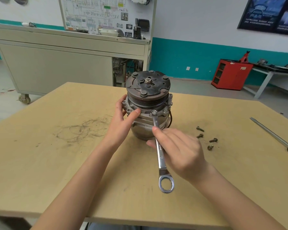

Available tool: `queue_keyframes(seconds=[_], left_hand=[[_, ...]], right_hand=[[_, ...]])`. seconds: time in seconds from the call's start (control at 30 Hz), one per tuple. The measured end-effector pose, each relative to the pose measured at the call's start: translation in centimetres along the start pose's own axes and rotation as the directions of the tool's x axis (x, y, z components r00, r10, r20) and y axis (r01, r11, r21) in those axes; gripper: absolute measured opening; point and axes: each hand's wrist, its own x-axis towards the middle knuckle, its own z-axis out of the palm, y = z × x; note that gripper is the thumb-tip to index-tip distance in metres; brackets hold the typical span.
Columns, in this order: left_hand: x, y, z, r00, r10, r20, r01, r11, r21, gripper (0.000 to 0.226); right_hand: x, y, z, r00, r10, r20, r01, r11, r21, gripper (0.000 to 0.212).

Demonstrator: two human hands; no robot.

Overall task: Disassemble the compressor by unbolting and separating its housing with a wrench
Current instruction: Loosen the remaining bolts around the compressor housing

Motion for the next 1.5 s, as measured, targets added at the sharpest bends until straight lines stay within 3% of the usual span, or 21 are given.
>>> queue_keyframes(seconds=[0.13, 0.2, 0.23, 0.27, 0.3, 0.33, 0.4, 0.5, 0.57, 0.7, 0.77, 0.8, 0.87, 0.9, 0.93, 1.0, 1.03, 1.1, 1.17, 1.37, 1.5], left_hand=[[0.0, -0.2, -0.1, 1.0, 0.001, -0.004, -0.001, 1.0, -0.017, 0.065], [0.1, -0.4, -0.1, 1.0, -0.001, -0.002, 0.001, 1.0, -0.022, 0.062], [0.2, -0.5, -0.1, 1.0, -0.006, 0.0, 0.006, 1.0, -0.021, 0.06], [0.2, -0.6, -0.1, 1.0, -0.012, -0.001, 0.012, 1.0, -0.019, 0.06], [0.2, -0.6, -0.1, 1.0, -0.015, -0.005, 0.015, 1.0, -0.019, 0.06], [0.3, -0.6, 0.0, 1.0, -0.018, -0.01, 0.018, 1.0, -0.019, 0.06], [0.3, -0.7, 0.0, 0.999, -0.028, -0.016, 0.027, 0.999, -0.023, 0.06], [0.3, -0.4, 0.1, 0.999, -0.029, -0.015, 0.029, 0.999, -0.028, 0.067], [0.3, -0.1, 0.1, 0.999, -0.034, -0.012, 0.034, 0.999, -0.025, 0.076], [0.3, -0.2, 0.1, 1.0, -0.025, -0.007, 0.025, 0.999, -0.034, 0.072], [0.3, -0.3, 0.1, 1.0, -0.023, -0.006, 0.023, 0.999, -0.04, 0.073], [0.3, -0.3, 0.1, 1.0, -0.028, -0.004, 0.027, 0.999, -0.041, 0.075], [0.3, -0.2, 0.1, 1.0, -0.031, -0.003, 0.031, 0.999, -0.034, 0.076], [0.3, -0.2, 0.1, 1.0, -0.03, -0.002, 0.03, 0.999, -0.032, 0.076], [0.3, -0.2, 0.1, 1.0, -0.03, -0.001, 0.03, 0.999, -0.031, 0.075], [0.3, -0.2, 0.0, 1.0, -0.025, -0.003, 0.025, 0.999, -0.032, 0.075], [0.3, -0.2, 0.0, 1.0, -0.021, -0.005, 0.021, 0.999, -0.035, 0.075], [0.2, -0.2, 0.0, 1.0, -0.015, -0.005, 0.015, 0.999, -0.039, 0.074], [0.2, -0.1, 0.0, 1.0, -0.011, 0.0, 0.011, 0.999, -0.03, 0.074], [0.2, 0.0, 0.0, 1.0, -0.007, -0.01, 0.007, 1.0, -0.002, 0.064], [0.1, 0.2, 0.1, 1.0, -0.012, -0.009, 0.012, 1.0, -0.01, 0.072]], right_hand=[[0.0, 0.8, 0.2, 0.999, 0.033, -0.01, -0.032, 0.995, 0.098, 0.028], [-0.3, 1.4, 0.2, 0.955, 0.296, 0.01, -0.277, 0.882, 0.381, 0.024], [-0.1, 1.8, 0.1, 0.862, 0.498, 0.1, -0.459, 0.68, 0.572, 0.02], [0.1, 2.5, 0.0, 0.723, 0.646, 0.245, -0.591, 0.396, 0.703, 0.017], [0.5, 3.6, 0.2, 0.591, 0.702, 0.398, -0.647, 0.118, 0.754, 0.018], [0.8, 5.1, 0.5, 0.497, 0.686, 0.532, -0.663, -0.096, 0.742, 0.019], [1.7, 8.0, 1.3, 0.399, 0.563, 0.724, -0.684, -0.343, 0.644, 0.022], [2.0, 10.3, 2.5, 0.336, 0.375, 0.864, -0.697, -0.518, 0.496, 0.029], [1.3, 10.8, 3.0, 0.359, 0.315, 0.879, -0.681, -0.556, 0.477, 0.032], [1.2, 10.2, 2.5, 0.357, 0.403, 0.843, -0.576, -0.616, 0.538, 0.033], [1.6, 9.4, 1.9, 0.32, 0.563, 0.762, -0.529, -0.562, 0.637, 0.032], [1.7, 8.8, 1.5, 0.302, 0.661, 0.687, -0.555, -0.465, 0.69, 0.031], [1.6, 7.1, 0.5, 0.326, 0.835, 0.443, -0.672, -0.125, 0.73, 0.027], [1.6, 6.1, 0.1, 0.408, 0.868, 0.285, -0.702, 0.099, 0.705, 0.026], [1.7, 5.0, -0.3, 0.548, 0.827, 0.128, -0.683, 0.354, 0.639, 0.027], [1.9, 3.3, -0.9, 0.856, 0.511, -0.074, -0.454, 0.813, 0.364, 0.035], [2.0, 2.7, -0.9, 0.948, 0.304, -0.097, -0.278, 0.936, 0.218, 0.037], [2.2, 2.1, -0.6, 0.996, 0.036, -0.081, -0.033, 0.998, 0.045, 0.033], [2.2, 1.6, -0.3, 0.996, -0.055, -0.071, 0.054, 0.999, -0.006, 0.027], [1.3, 0.9, 0.0, 0.997, -0.072, -0.039, 0.071, 0.997, -0.02, 0.025], [0.4, 0.8, 0.2, 0.997, -0.075, -0.018, 0.075, 0.997, -0.023, 0.026]])
